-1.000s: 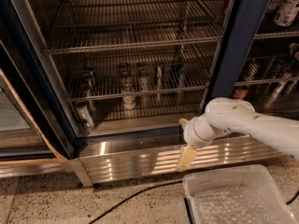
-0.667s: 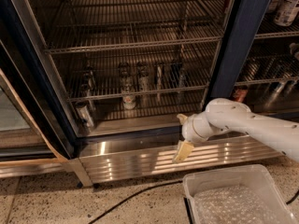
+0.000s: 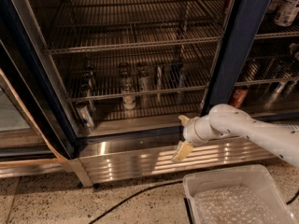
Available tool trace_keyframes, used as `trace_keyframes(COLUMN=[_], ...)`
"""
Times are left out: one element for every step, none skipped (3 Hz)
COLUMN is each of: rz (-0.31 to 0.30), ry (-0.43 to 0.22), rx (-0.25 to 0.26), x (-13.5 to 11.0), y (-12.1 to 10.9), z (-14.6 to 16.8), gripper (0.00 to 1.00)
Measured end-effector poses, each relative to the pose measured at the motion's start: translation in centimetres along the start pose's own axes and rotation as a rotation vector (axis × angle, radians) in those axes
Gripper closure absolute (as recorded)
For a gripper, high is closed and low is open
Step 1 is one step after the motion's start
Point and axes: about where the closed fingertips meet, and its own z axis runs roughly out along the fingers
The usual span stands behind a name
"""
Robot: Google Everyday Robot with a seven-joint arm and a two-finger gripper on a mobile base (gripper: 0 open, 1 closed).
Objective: Pick redbull can from bottom shelf of fridge
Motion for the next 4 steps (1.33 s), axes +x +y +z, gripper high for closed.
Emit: trace_keyframes(rz=[0.037,0.094,0.125,0.214], ry=[-0.071,-0.207,-0.312,-0.435], rx=[0.081,0.252,0.36,0.408], x=[-0.8,-1.7,-2.0,-1.6], y=[-2.3,-7.5,-10.2,-13.1], z=[2.3,4.2,4.7,6.5], gripper=[0.0,0.0,0.0,0.0])
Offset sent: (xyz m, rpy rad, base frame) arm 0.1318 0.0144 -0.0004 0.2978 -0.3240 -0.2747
